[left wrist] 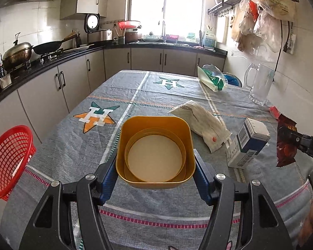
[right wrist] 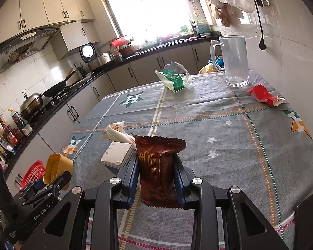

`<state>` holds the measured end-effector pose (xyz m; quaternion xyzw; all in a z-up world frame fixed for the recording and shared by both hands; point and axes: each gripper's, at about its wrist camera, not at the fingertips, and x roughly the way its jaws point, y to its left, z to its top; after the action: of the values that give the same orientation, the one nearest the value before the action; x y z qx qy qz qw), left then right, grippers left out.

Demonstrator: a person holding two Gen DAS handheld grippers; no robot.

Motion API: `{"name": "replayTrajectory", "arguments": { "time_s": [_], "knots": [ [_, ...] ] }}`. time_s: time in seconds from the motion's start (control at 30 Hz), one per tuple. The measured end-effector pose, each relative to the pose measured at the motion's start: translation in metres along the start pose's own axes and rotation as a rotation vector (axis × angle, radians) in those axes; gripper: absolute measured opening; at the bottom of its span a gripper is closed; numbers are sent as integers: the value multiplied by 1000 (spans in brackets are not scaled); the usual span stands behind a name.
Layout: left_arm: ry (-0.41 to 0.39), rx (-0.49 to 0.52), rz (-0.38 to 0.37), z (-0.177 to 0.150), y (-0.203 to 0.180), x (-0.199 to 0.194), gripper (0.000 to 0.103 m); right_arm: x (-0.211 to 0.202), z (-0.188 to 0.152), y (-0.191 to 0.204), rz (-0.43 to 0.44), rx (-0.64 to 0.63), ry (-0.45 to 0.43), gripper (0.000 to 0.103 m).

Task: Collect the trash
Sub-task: 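Carry the yellow container and brown snack packet over the red basket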

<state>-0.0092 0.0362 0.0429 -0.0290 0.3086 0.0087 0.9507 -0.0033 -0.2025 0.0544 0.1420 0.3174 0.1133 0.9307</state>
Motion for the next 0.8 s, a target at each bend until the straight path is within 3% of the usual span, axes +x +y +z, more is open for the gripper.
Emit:
{"name": "replayTrajectory", "arguments": {
  "time_s": [0.8],
  "knots": [
    [-4, 0, 3, 0, 1, 0, 64, -6, 0, 8, 7, -23, -23, 34]
  ]
}}
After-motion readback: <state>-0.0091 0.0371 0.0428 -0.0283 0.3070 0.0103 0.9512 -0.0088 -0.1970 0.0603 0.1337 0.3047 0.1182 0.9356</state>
